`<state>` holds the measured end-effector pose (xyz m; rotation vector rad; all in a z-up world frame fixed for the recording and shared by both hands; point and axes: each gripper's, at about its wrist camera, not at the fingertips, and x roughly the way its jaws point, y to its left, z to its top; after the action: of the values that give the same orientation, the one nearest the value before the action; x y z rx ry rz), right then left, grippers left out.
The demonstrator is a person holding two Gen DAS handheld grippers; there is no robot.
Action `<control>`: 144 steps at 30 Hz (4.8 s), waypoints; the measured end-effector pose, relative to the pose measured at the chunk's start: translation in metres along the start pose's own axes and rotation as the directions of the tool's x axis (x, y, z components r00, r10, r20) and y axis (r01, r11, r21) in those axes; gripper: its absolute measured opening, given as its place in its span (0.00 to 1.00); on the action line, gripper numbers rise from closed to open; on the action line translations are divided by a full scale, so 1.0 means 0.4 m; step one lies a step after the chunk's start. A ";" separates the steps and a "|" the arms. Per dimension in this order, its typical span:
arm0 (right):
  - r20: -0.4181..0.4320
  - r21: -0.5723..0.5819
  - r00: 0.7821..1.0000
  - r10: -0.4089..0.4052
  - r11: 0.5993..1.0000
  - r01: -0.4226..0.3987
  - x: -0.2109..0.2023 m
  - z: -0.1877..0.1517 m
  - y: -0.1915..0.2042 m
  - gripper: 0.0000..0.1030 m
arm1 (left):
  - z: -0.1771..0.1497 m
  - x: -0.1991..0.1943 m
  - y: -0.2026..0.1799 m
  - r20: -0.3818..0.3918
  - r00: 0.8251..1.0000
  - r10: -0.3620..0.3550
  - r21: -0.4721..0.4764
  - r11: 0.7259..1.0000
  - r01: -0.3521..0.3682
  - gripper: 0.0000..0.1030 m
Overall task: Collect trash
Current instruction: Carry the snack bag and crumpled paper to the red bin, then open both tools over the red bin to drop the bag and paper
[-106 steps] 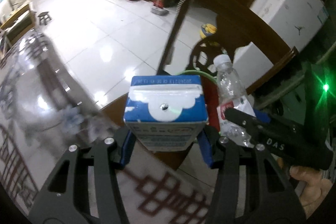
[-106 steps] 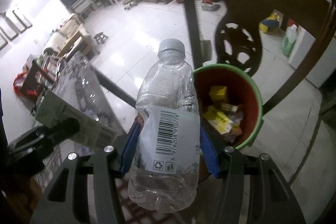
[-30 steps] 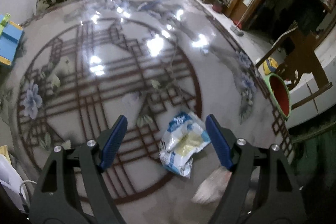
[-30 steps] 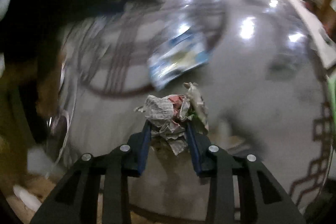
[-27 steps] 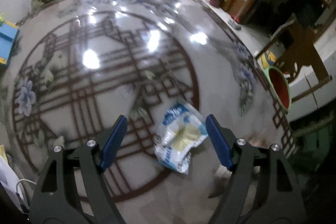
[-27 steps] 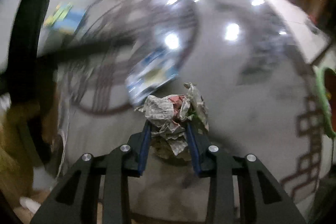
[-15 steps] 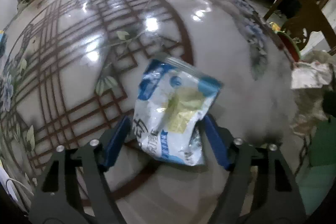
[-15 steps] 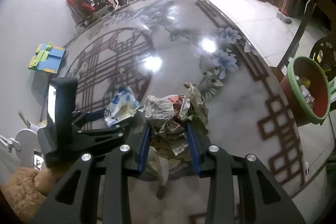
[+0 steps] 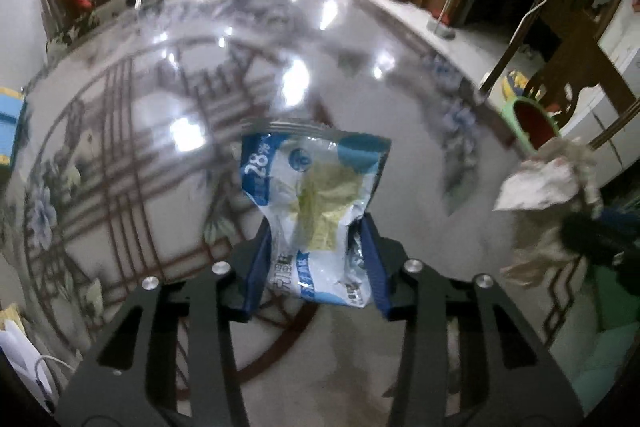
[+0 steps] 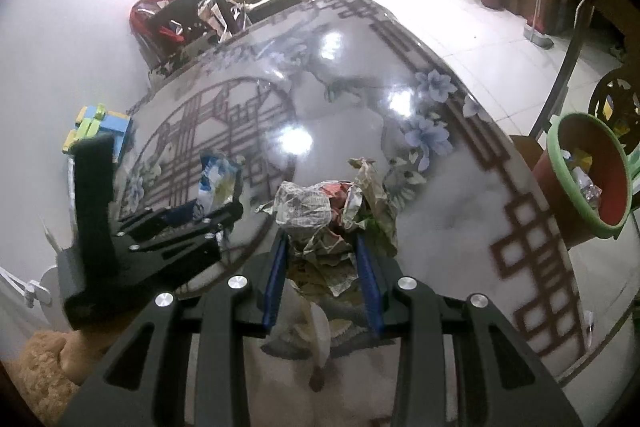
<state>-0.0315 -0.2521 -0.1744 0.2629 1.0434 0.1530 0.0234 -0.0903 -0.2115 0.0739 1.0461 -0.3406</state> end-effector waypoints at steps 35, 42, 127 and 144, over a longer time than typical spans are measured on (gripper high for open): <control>0.181 -0.021 0.983 -0.019 0.999 0.024 -0.133 0.094 -0.043 0.32 | 0.166 -0.234 -0.074 0.215 0.976 -0.034 -0.021 0.999 0.039 0.40; 0.177 0.003 0.983 -0.054 0.999 0.054 -0.147 0.090 -0.083 0.32 | 0.188 -0.243 -0.111 0.233 0.971 -0.056 0.002 0.998 0.057 0.40; -0.025 0.490 0.939 -0.344 0.814 0.311 -0.111 0.067 -1.070 0.33 | 0.451 0.393 -1.103 -0.233 0.913 -0.334 0.392 0.827 0.402 0.40; 0.014 0.535 0.889 -0.457 0.755 0.380 -0.168 0.045 -1.071 0.54 | 0.462 0.371 -1.107 -0.230 0.890 -0.393 0.386 0.803 0.454 0.68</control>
<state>-0.0488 -0.6819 -0.2327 0.5138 0.9585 -0.5675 0.1074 -0.5852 -0.2010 0.2661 1.1060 -0.9926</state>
